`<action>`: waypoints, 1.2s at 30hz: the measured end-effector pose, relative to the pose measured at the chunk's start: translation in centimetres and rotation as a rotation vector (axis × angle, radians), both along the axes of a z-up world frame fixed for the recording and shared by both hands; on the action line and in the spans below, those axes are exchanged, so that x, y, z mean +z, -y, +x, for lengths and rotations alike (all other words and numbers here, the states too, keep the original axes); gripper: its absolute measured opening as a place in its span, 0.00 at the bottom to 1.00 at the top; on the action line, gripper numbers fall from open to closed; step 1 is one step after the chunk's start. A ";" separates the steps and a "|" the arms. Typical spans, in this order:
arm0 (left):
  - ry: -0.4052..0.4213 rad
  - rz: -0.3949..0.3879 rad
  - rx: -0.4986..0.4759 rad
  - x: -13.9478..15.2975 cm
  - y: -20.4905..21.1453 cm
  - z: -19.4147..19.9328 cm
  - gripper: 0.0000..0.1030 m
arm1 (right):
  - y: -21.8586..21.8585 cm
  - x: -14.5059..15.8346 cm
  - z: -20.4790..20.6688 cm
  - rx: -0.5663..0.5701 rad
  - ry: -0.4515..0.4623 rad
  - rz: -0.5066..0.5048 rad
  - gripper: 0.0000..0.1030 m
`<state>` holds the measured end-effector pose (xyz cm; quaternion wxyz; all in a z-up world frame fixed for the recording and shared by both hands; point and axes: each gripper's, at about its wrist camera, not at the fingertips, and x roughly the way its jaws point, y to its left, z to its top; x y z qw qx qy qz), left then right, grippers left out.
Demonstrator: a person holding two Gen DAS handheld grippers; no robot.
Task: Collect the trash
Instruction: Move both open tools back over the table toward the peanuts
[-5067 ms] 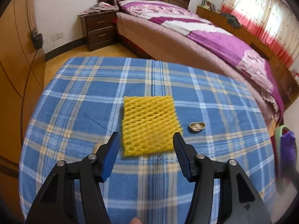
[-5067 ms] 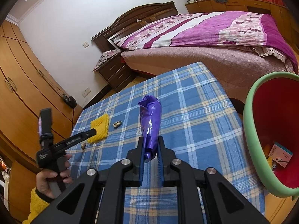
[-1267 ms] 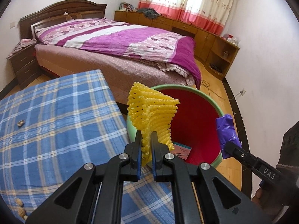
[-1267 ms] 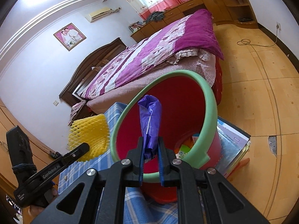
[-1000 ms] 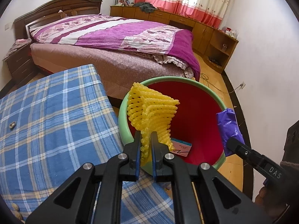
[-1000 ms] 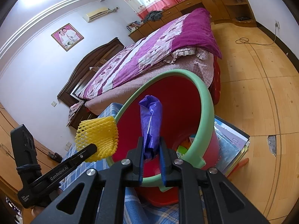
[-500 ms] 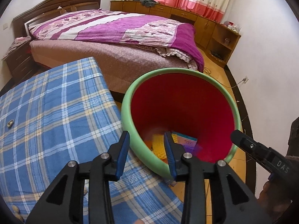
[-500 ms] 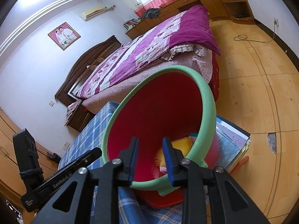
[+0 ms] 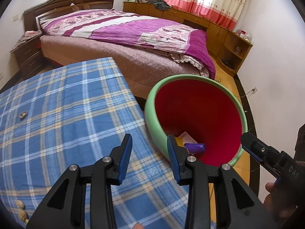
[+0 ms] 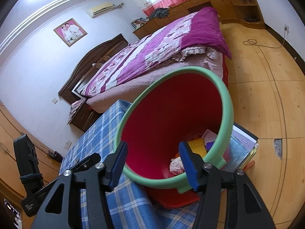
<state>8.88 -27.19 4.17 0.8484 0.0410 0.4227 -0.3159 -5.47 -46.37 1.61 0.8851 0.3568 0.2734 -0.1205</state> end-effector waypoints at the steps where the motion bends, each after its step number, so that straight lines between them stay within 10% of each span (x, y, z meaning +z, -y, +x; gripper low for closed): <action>1: 0.000 -0.004 0.006 0.1 -0.4 -0.1 0.37 | -0.3 0.2 0.0 0.005 0.001 -0.005 0.61; 36: 0.074 -0.001 0.311 2.8 -18.0 -4.0 0.37 | -14.7 5.2 -0.4 0.188 0.009 -0.174 0.79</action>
